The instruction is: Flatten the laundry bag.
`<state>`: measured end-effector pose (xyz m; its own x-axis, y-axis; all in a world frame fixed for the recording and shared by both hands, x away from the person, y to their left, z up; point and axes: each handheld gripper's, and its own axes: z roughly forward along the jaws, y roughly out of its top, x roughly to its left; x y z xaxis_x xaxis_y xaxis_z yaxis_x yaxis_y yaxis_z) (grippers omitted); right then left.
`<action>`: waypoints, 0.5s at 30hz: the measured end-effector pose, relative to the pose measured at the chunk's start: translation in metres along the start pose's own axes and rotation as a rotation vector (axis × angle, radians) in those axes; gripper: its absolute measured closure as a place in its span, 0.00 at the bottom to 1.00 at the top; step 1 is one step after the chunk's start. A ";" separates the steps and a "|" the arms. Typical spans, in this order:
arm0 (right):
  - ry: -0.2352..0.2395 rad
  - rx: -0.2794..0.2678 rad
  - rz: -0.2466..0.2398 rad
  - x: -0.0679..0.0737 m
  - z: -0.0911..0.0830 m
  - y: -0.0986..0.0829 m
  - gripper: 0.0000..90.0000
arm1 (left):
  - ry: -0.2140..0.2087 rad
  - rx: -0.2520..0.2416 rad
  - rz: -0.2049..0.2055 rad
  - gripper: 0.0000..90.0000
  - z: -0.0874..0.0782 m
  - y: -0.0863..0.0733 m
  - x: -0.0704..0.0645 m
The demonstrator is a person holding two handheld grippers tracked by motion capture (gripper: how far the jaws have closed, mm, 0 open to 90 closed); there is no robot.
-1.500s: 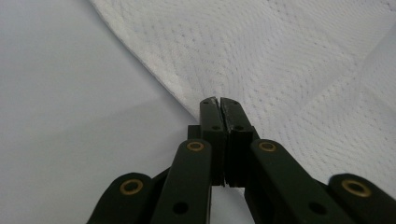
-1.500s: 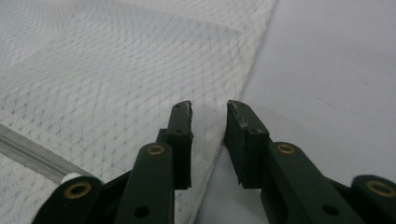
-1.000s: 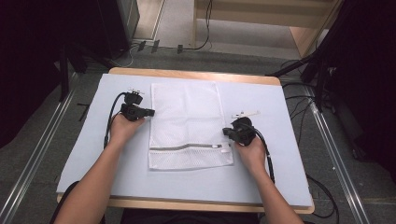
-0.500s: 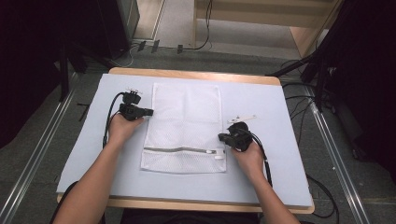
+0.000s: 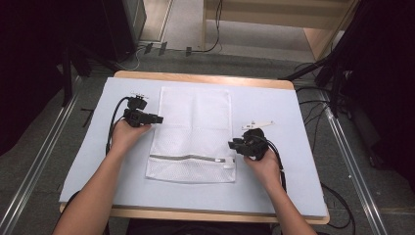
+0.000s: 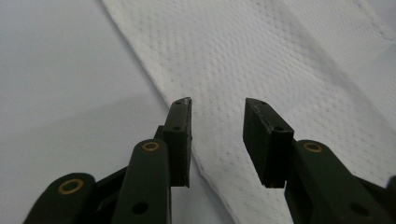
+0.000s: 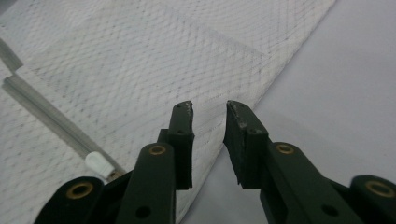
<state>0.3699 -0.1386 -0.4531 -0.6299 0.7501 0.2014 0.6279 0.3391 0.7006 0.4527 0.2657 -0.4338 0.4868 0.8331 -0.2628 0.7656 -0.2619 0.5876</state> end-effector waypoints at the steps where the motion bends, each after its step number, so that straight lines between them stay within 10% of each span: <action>1: 0.000 0.000 0.000 0.000 0.000 0.000 0.77 | -0.006 -0.002 0.004 0.68 -0.002 0.000 -0.002; 15: 0.067 -0.022 -0.024 0.018 -0.021 -0.023 0.69 | -0.068 -0.016 0.049 0.49 -0.023 -0.007 -0.027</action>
<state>0.3343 -0.1447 -0.4511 -0.6742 0.7022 0.2288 0.6022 0.3434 0.7207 0.4247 0.2558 -0.4130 0.5510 0.7845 -0.2846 0.7336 -0.2927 0.6133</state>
